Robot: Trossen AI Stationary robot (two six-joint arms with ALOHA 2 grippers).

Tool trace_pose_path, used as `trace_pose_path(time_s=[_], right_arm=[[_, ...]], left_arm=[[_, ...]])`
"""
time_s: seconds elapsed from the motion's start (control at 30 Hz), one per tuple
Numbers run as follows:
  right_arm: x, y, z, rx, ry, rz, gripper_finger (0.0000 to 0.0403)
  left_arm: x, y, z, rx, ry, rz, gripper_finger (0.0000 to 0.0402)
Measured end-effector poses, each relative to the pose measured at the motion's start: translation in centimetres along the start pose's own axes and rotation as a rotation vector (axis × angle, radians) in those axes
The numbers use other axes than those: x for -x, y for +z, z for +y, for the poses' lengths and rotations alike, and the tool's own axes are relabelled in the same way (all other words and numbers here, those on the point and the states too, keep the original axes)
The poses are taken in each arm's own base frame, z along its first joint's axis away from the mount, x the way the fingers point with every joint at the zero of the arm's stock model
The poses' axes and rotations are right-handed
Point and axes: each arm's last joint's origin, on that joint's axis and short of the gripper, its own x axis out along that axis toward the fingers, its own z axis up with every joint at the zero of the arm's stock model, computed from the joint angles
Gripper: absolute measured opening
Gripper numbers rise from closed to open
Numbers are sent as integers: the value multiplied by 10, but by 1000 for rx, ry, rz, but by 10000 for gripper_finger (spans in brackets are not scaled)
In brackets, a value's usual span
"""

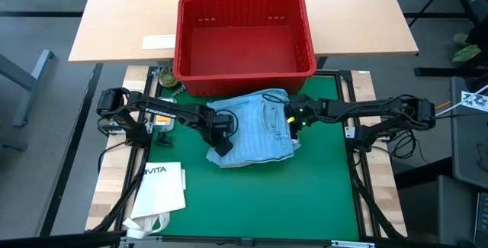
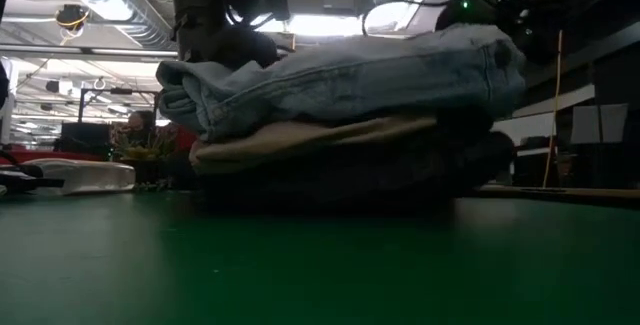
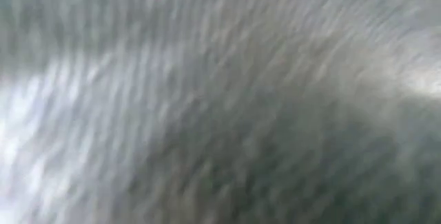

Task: Fold Laundry from Bin
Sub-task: Put the stacked clothes into the red laundry bin

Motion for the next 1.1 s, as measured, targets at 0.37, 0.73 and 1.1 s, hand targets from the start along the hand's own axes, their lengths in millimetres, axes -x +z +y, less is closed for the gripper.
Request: trace_pose_path(time_s=[0.37, 0.73, 1.1], right_arm=[[4, 6, 2, 21, -2, 2, 18], [4, 5, 2, 36, -7, 12, 18], [4, 2, 2, 97, -7, 42, 19]], left_arm=[[12, 10, -10, -37, -61, -59, 0], [4, 3, -6, -58, -49, -24, 4], [4, 16, 13, 37, -125, 92, 84]])
